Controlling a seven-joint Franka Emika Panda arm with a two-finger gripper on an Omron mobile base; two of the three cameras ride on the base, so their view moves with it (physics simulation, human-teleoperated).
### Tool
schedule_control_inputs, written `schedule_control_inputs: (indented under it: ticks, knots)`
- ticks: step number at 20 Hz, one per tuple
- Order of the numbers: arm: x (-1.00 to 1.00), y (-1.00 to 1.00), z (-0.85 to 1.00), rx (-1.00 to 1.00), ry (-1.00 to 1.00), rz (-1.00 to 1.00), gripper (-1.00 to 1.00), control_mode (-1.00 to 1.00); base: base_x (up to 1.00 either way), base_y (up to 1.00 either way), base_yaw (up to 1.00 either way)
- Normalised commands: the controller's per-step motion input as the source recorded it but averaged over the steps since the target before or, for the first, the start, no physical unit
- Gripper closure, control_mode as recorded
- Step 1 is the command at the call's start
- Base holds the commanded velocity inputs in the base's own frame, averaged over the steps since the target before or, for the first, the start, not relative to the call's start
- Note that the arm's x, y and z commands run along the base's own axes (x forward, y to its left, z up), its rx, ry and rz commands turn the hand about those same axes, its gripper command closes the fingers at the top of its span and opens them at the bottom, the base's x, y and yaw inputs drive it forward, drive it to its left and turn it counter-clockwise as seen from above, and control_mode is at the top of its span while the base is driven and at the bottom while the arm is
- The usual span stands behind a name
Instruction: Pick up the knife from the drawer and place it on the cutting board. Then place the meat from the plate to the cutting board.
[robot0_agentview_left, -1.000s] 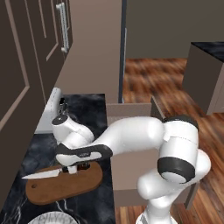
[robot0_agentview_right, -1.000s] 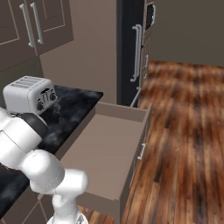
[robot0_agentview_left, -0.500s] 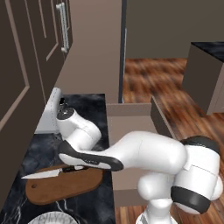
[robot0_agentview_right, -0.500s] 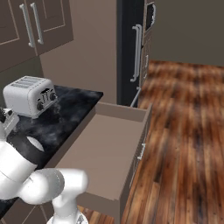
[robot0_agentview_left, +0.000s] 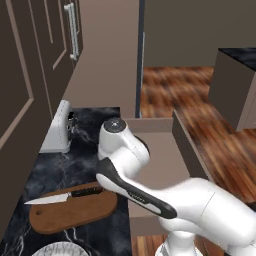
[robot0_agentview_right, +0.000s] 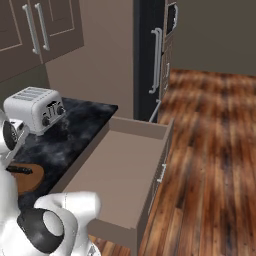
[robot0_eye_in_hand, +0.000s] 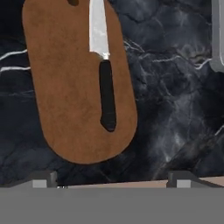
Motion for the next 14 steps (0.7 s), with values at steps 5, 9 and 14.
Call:
schedule_control_inputs:
  ticks: [5, 9, 14]
  knots:
    - [-0.36, -0.45, 0.64, 0.31, -0.20, 0.00, -1.00, -1.00, 0.00, 0.00, 0.00]
    - [-0.33, -0.35, 0.21, 0.26, -0.15, 0.00, -1.00, -1.00, 0.00, 0.00, 0.00]
    - [-0.06, 0.00, 0.00, 0.00, 0.00, 0.00, -1.00, -1.00, 0.00, 0.00, 0.00]
